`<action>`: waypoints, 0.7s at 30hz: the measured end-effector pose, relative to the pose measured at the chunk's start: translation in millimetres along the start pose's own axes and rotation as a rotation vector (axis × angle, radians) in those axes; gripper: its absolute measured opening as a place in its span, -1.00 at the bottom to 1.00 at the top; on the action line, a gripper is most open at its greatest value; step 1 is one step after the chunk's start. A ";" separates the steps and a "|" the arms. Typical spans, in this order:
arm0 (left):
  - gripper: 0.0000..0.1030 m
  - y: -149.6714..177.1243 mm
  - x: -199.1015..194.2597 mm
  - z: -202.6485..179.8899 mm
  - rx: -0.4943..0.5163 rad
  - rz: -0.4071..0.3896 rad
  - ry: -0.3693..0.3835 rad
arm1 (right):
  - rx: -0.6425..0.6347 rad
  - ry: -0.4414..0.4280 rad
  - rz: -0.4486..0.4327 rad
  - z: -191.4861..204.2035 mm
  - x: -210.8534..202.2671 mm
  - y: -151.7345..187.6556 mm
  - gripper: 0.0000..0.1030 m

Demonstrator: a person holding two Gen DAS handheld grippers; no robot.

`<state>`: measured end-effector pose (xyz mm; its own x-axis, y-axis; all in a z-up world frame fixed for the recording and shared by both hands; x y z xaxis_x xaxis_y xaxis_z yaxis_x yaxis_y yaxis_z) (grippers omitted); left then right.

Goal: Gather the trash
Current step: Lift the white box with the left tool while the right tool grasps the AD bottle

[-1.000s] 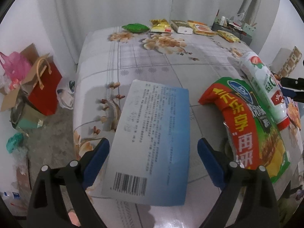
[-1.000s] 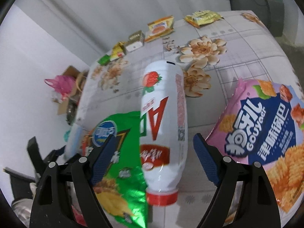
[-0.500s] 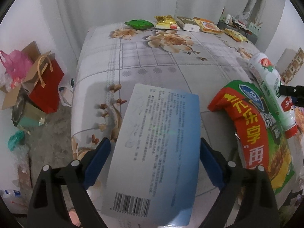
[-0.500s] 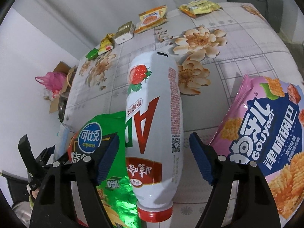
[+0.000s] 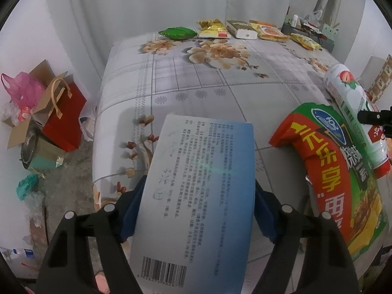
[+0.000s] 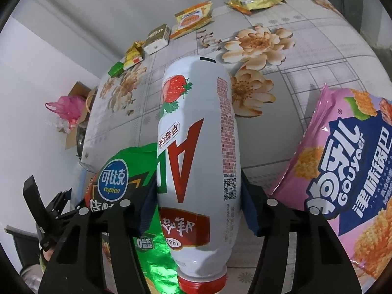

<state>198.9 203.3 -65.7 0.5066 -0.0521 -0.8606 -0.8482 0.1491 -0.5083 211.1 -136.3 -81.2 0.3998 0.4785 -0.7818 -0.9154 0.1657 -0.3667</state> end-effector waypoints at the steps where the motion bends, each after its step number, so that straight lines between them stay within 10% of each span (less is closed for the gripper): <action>1: 0.46 -0.3 -1.1 0.5 -0.004 -0.004 0.002 | 0.003 0.000 -0.003 -0.6 -0.7 0.6 0.09; 21: 0.42 -0.8 -64.5 -11.2 -0.040 -0.127 0.041 | 0.009 -0.100 -0.099 -5.8 -53.5 20.0 0.08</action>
Point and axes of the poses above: each gripper's, at about its wrist camera, not at the fingertips, and x roughly the way its jaws point, z to its left, y to its underside, the point moved 2 cm from there along x, roughly the way its jaws point
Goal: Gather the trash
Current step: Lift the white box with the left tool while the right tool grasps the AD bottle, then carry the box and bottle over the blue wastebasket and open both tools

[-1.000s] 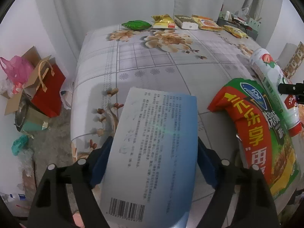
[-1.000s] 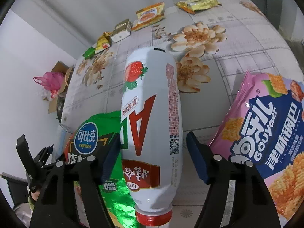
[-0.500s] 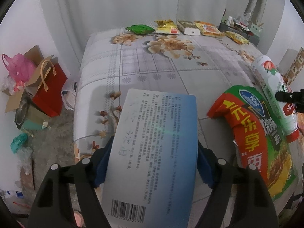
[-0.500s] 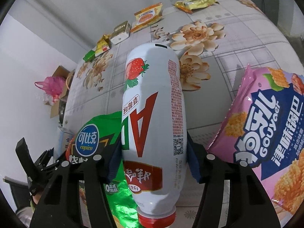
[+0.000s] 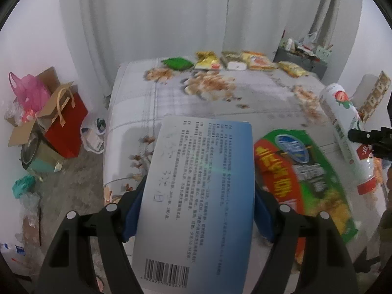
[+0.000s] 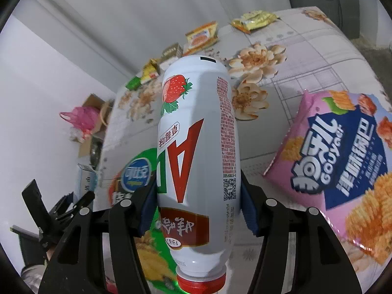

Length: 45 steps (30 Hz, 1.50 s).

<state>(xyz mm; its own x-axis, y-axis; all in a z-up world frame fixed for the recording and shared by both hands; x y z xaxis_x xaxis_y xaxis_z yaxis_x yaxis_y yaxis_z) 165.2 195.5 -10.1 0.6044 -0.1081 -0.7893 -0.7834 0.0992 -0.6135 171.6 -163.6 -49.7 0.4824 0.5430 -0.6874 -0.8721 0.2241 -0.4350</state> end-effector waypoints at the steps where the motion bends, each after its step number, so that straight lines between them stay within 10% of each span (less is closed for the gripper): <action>1: 0.42 -0.3 -6.4 -4.2 0.004 -0.010 0.010 | 0.004 -0.014 -0.006 0.0 -4.4 1.8 0.08; 24: 0.41 -7.4 -78.1 -181.1 0.256 -0.138 0.280 | 0.154 -0.092 -0.218 -60.4 -124.5 70.1 0.08; 45: 0.41 6.2 -57.0 -337.4 0.361 -0.065 0.467 | 0.364 -0.034 -0.363 -159.0 -203.9 118.8 0.08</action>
Point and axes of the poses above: each gripper's, at about its wrist camera, not at the fingertips, and x roughly the way its jaws point, z to its left, y to its underside, the point moved 2 cm from there along x, roughly the way its jaws point
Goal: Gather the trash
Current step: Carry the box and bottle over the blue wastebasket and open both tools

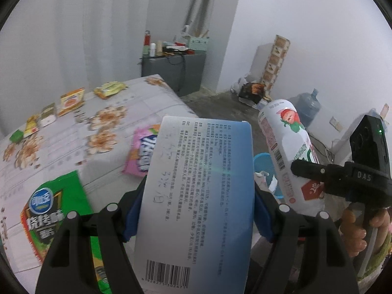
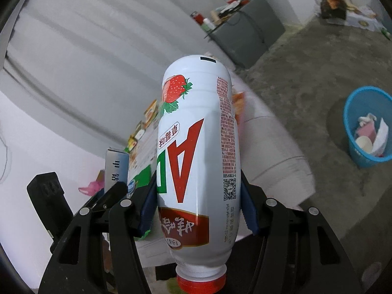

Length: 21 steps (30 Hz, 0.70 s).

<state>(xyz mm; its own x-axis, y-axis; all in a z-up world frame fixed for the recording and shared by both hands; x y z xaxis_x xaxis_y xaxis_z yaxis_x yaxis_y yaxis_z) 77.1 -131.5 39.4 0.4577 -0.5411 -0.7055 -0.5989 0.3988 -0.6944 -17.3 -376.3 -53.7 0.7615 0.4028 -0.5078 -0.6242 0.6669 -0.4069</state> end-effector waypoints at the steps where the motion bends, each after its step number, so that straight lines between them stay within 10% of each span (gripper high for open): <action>1: 0.41 -1.9 4.4 -7.9 0.012 0.001 -0.002 | 0.008 0.000 -0.007 -3.9 -4.5 -0.3 0.08; 21: 0.41 -24.2 72.5 -125.5 0.179 -0.004 0.008 | 0.175 0.081 -0.118 -75.9 -54.5 -12.5 0.08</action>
Point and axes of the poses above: each gripper's, at about its wrist camera, not at the fingertips, and x roughly the way its jaws point, z to its left, y to its underside, the point moved 2 cm from there along x, roughly the way its jaws point
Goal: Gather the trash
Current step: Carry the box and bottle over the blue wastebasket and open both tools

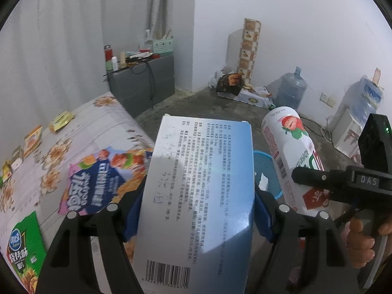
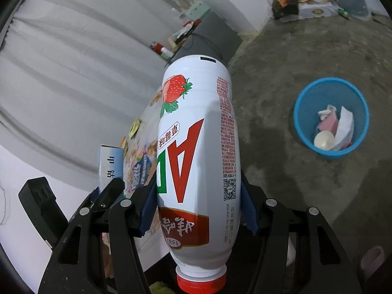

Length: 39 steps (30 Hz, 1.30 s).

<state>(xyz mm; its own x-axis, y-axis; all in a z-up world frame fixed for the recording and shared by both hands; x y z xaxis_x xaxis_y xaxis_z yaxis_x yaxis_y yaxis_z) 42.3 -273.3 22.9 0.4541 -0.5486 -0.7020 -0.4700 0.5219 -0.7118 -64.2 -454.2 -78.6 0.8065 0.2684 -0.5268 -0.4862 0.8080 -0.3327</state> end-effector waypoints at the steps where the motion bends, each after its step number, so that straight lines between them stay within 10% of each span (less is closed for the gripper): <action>1: 0.41 -1.1 3.7 -4.8 0.009 0.002 0.000 | 0.006 0.001 -0.003 -3.7 -1.0 -1.8 0.08; 21: 0.41 -21.3 65.7 -68.5 0.128 0.053 0.033 | 0.190 0.055 -0.051 -81.9 -16.5 -24.5 0.08; 35: 0.44 -71.2 207.1 -133.3 0.010 0.303 0.285 | 0.558 0.039 -0.113 -197.2 -1.6 -62.4 0.15; 39: 0.72 -87.7 249.8 -146.8 -0.019 0.277 0.211 | 0.700 0.060 -0.142 -247.5 25.9 -78.3 0.50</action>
<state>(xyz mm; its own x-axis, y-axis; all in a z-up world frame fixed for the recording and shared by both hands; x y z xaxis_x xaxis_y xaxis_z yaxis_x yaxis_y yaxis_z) 85.8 -552.0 -87.0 0.1421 -0.5117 -0.8473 -0.5681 0.6588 -0.4932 -88.5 -640.4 -259.8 0.8166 0.1226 -0.5641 -0.0320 0.9853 0.1679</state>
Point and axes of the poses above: each gripper's, at about its wrist camera, not at the fingertips, and x roughly the way its jaws point, z to its left, y to its underside, the point moved 2 cm from there along x, roughly the way its jaws point
